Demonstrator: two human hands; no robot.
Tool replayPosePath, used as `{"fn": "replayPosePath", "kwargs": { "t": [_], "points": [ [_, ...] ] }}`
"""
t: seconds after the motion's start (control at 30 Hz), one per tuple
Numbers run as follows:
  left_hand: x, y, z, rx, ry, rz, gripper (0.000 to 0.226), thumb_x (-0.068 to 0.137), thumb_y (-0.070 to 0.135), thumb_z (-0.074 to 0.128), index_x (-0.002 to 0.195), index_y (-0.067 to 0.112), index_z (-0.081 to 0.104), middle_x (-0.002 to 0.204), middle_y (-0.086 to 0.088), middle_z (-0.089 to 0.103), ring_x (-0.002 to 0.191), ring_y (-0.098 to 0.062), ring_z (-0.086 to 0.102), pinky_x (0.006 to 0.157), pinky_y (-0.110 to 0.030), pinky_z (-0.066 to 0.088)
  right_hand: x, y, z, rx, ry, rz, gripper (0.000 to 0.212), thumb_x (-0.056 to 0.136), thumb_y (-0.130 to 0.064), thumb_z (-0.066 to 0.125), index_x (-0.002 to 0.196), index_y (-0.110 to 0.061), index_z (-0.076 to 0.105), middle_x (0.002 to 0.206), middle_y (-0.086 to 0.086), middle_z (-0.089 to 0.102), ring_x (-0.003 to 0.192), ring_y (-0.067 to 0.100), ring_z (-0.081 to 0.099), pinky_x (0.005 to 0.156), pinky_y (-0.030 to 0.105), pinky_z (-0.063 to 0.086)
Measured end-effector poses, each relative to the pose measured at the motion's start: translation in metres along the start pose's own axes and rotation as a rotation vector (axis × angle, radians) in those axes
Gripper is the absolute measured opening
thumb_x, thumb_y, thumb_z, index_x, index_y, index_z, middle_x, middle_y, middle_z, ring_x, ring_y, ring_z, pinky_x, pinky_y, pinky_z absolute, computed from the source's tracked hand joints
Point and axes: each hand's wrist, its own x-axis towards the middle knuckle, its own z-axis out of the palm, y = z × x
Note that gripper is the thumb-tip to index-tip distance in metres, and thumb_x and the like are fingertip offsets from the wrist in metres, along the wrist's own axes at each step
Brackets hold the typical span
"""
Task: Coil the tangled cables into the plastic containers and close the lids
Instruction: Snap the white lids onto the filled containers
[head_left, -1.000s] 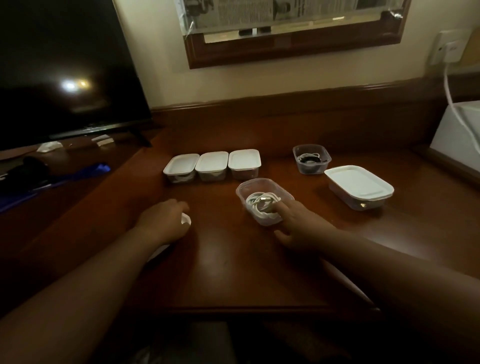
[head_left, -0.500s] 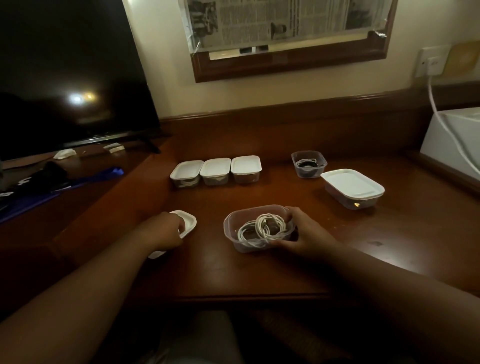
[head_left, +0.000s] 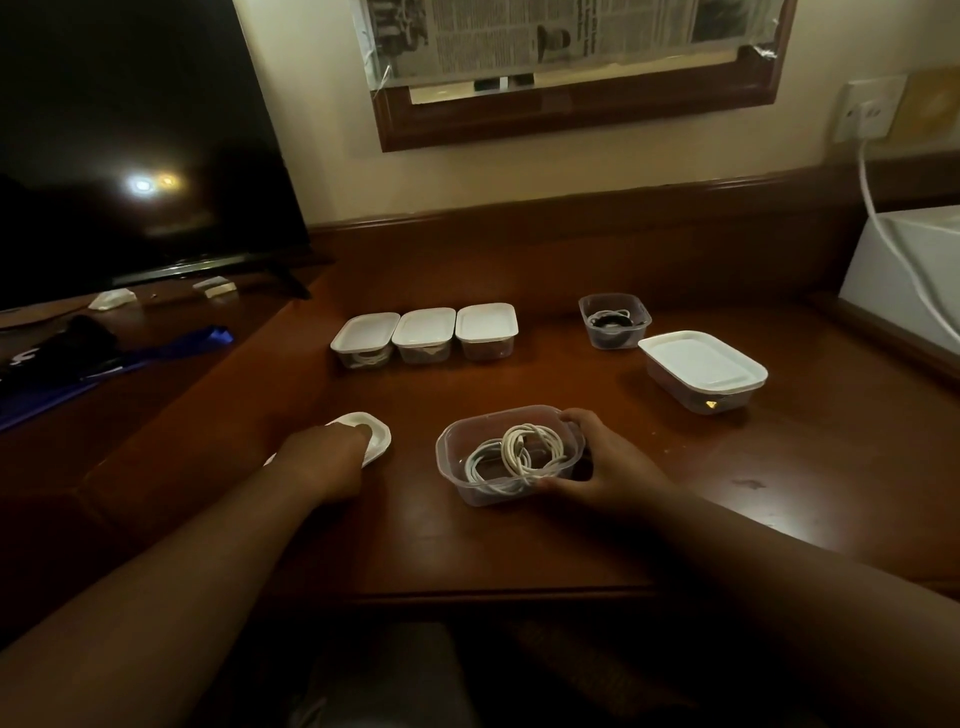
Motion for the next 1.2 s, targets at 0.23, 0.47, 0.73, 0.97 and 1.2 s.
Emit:
{"fn": "replayPosePath", "kwargs": {
  "t": [0.23,0.47,0.73,0.97,1.2],
  "points": [
    [-0.006,0.011,-0.019,-0.125,0.139,-0.021,0.040,0.089,0.026,0.058,0.128,0.021,0.048,0.121,-0.004,0.062,0.104,-0.025,0.063,0.073,-0.032,0.046,0.000,0.001,0.000,0.027,-0.009,-0.005,0.094,0.070,-0.054,0.081,0.145,-0.029,0.029,0.139,-0.004,0.056,0.112,0.005,0.057,0.087,0.017,0.049],
    [-0.036,0.073,-0.057,-0.421,0.429,0.292,0.026,0.083,0.023,0.059,0.109,0.027,0.054,0.108,0.003,0.064,0.085,-0.016,0.056,0.068,-0.030,0.042,0.000,0.001,0.000,0.013,-0.005,-0.001,0.103,0.075,-0.044,0.082,0.153,-0.023,0.019,0.147,0.001,0.049,0.126,0.013,0.053,0.093,0.018,0.043],
    [-0.027,0.118,-0.044,-0.453,0.526,0.564,0.027,0.083,0.031,0.056,0.108,0.024,0.065,0.109,0.004,0.068,0.099,-0.017,0.059,0.081,-0.037,0.054,-0.002,-0.001,-0.001,0.040,-0.009,-0.015,0.097,0.078,-0.043,0.080,0.152,-0.026,0.019,0.151,-0.006,0.043,0.128,0.007,0.046,0.077,-0.001,0.039],
    [-0.008,0.113,-0.032,-0.666,0.412,0.664,0.022,0.078,0.040,0.059,0.093,0.033,0.073,0.118,0.016,0.058,0.124,-0.007,0.041,0.104,-0.037,0.031,-0.001,0.001,-0.002,-0.004,-0.006,-0.060,0.094,0.081,-0.042,0.078,0.154,-0.029,0.020,0.154,-0.008,0.038,0.124,-0.003,0.033,0.081,-0.002,0.031],
    [-0.004,0.117,-0.037,-0.623,0.170,0.357,0.074,0.083,0.075,0.050,0.147,0.044,0.030,0.165,0.005,0.013,0.152,-0.018,0.002,0.121,-0.051,0.007,0.000,0.002,0.001,-0.007,0.001,-0.061,0.084,0.083,-0.036,0.077,0.149,-0.033,0.025,0.150,-0.008,0.041,0.130,0.004,0.042,0.088,0.000,0.034]
  ]
}}
